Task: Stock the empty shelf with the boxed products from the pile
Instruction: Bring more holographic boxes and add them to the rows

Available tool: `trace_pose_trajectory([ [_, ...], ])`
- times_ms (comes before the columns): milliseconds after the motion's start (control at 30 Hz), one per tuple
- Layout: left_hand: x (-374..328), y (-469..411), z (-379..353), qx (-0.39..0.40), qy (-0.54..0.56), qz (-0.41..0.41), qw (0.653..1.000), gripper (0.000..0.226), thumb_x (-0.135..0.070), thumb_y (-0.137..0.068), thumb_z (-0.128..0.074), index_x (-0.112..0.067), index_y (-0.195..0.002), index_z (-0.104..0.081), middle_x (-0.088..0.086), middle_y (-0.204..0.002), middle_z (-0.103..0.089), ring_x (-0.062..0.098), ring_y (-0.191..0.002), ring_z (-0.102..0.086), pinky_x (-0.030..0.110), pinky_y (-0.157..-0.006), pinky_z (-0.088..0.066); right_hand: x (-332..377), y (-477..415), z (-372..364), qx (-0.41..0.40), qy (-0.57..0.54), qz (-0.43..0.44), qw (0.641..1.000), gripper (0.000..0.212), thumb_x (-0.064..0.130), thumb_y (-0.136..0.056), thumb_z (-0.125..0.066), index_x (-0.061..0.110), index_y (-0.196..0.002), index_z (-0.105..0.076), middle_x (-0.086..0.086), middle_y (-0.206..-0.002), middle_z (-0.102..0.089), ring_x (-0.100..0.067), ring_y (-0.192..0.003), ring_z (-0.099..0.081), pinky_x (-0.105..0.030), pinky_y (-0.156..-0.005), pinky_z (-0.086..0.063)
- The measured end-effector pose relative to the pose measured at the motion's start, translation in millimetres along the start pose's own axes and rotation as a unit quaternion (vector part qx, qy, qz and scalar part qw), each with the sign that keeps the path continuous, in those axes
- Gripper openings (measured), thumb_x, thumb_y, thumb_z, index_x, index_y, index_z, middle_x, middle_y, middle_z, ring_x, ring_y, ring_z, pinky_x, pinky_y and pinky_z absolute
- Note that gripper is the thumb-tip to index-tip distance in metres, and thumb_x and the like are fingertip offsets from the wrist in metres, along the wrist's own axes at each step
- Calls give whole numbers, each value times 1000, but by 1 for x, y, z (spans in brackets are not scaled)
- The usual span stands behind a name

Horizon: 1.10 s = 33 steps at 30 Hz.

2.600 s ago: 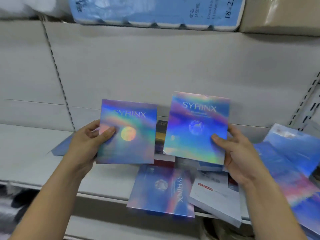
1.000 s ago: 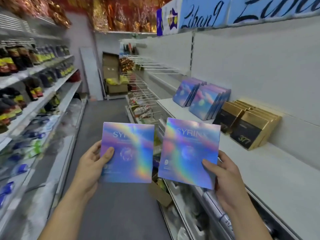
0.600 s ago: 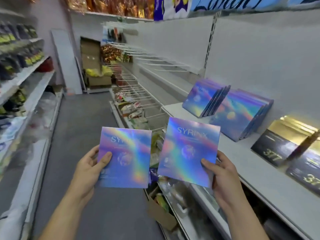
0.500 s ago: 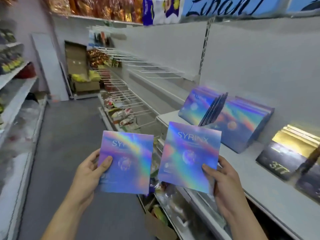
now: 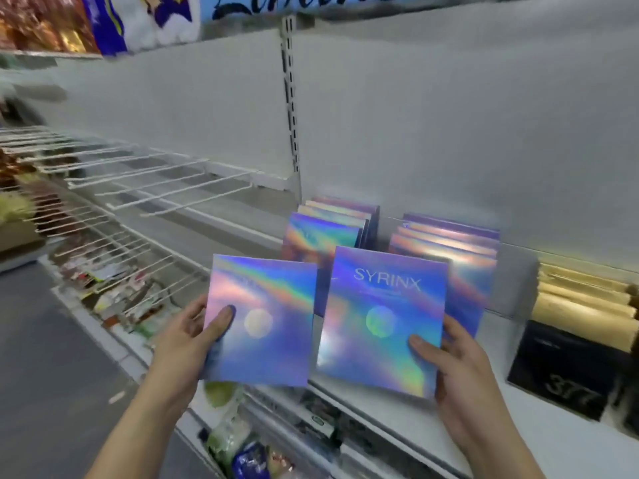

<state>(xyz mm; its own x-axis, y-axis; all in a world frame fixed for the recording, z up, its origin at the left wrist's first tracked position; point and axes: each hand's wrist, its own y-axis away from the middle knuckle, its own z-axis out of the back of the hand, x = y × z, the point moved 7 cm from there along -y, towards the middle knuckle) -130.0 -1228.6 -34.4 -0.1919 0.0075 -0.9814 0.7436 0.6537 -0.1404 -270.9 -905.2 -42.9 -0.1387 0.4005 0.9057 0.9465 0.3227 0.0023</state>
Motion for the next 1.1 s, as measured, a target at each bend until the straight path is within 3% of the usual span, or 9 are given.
trace_pose_trajectory([
  [133,8,-58,-29,53,-3,-10,999,33,-20,-84,-70,-12,-116,-69,10,-110,-77,19,-89,-74,29,-72,-62,13,-9,8,-45,11,35,998,58,9,-61,-77,8,-118,-65,-10,-109,-77,-21,-91,-76,-30,-68,-61],
  [300,28,-107,-55,120,-18,-37,992,35,-32,-78,-82,-16,-107,-72,0,-104,-78,8,-85,-71,17,-75,-56,18,2,24,-140,55,79,985,46,-2,-78,-69,13,-122,-66,-10,-109,-77,-26,-95,-75,-34,-75,-63],
  [400,33,-126,-67,140,-60,-86,985,31,-45,-76,-76,-28,-101,-72,-15,-97,-77,-4,-81,-67,11,-73,-52,19,17,30,-229,111,120,960,38,-3,-89,-66,19,-120,-68,-2,-107,-77,-21,-94,-75,-30,-70,-62],
  [500,40,-139,-71,149,-118,-136,972,40,-55,-77,-64,-28,-106,-72,-4,-96,-75,14,-88,-68,29,-77,-55,15,28,32,-281,161,142,936,37,-5,-92,-64,25,-114,-69,5,-103,-78,-12,-90,-75,-23,-67,-60],
  [600,43,-150,-71,142,-161,-181,960,43,-58,-80,-60,-29,-111,-68,4,-95,-66,30,-89,-64,49,-79,-54,13,34,35,-330,246,165,896,41,-3,-91,-66,31,-116,-68,6,-106,-77,-12,-97,-72,-24,-76,-60],
  [733,37,-150,-72,139,-174,-203,953,48,-56,-81,-59,-24,-116,-68,2,-93,-59,26,-86,-59,41,-78,-50,17,39,31,-370,309,187,856,43,4,-90,-71,32,-123,-65,3,-112,-73,-8,-95,-68,-18,-69,-54],
  [833,33,-148,-73,131,-175,-209,953,37,-44,-86,-67,-25,-118,-68,1,-97,-60,21,-89,-58,28,-75,-44,18,37,31,-375,333,184,845,46,8,-89,-73,28,-129,-64,-1,-117,-69,-14,-102,-66,-36,-82,-56],
  [967,30,-147,-73,106,-185,-195,957,34,-20,-91,-74,-12,-123,-68,2,-109,-56,21,-97,-57,7,-78,-41,22,29,34,-371,351,181,840,44,14,-89,-74,25,-131,-64,-2,-119,-65,-19,-105,-63,-39,-88,-54],
  [1100,31,-150,-73,102,-185,-193,958,33,-18,-91,-74,-11,-123,-68,5,-109,-57,23,-101,-57,31,-84,-43,23,19,33,-369,358,173,840,45,20,-90,-74,23,-133,-63,-2,-119,-61,-20,-107,-61,-38,-88,-55],
])
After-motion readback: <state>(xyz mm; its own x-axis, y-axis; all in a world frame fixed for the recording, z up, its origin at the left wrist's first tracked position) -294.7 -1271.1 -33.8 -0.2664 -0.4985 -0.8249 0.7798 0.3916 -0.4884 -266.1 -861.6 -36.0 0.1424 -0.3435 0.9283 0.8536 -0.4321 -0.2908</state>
